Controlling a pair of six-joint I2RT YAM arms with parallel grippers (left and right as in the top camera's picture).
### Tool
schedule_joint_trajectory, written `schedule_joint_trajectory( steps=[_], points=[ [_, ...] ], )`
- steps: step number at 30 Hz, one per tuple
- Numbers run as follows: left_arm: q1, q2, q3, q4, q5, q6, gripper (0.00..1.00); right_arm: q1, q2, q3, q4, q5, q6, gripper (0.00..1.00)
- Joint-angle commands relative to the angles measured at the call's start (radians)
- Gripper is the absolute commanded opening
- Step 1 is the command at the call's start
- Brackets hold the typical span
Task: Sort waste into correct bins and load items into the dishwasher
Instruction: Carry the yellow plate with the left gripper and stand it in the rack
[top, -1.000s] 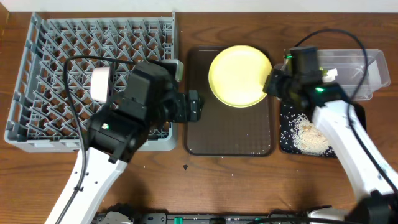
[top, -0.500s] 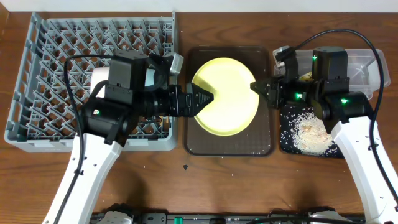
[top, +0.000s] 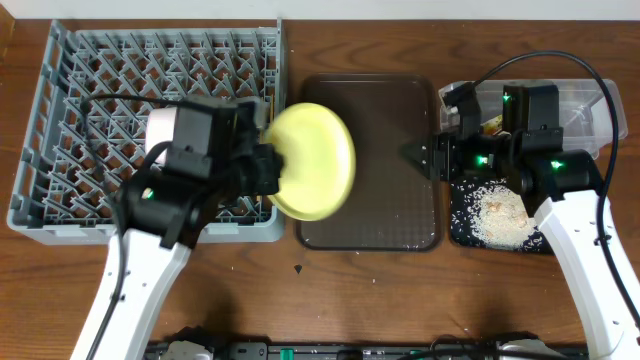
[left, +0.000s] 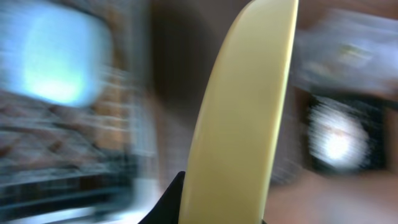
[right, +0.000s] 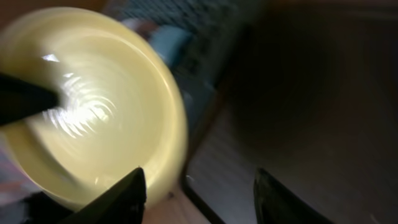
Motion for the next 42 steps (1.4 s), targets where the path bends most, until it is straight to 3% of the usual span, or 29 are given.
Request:
schedule_joint_trajectory(
  steps=[1,7,12,20,26,33,39,40,42],
  points=[
    [0.002,-0.113,0.016,-0.032,-0.668,0.142,0.08,-0.008,-0.027,0.002,-0.056,0.195,0.010,0.58],
    [0.003,-0.111,0.013,0.012,-1.107,0.505,0.08,-0.007,-0.026,0.002,-0.065,0.194,0.011,0.61],
    [0.043,-0.039,0.013,0.089,-1.141,0.726,0.08,-0.007,-0.026,0.002,-0.065,0.195,0.010,0.63],
    [0.227,0.121,0.013,0.230,-1.156,0.721,0.08,-0.007,-0.026,0.002,-0.074,0.194,0.010,0.66],
    [0.344,0.242,0.013,0.290,-0.949,0.786,0.08,-0.007,-0.026,0.002,-0.087,0.195,0.010,0.66],
    [0.409,0.380,0.013,0.306,-0.872,0.785,0.08,-0.007,-0.026,0.002,-0.087,0.195,0.010,0.67],
    [0.414,0.423,0.013,0.372,-0.872,0.785,0.25,-0.007,-0.026,0.002,-0.087,0.195,0.010,0.68],
    [0.414,0.423,0.013,0.372,-0.872,0.785,0.31,-0.007,-0.026,0.002,-0.087,0.195,0.010,0.67],
    [0.414,0.423,0.013,0.372,-0.872,0.785,0.56,-0.007,-0.026,0.002,-0.087,0.195,0.010,0.67]
  ],
)
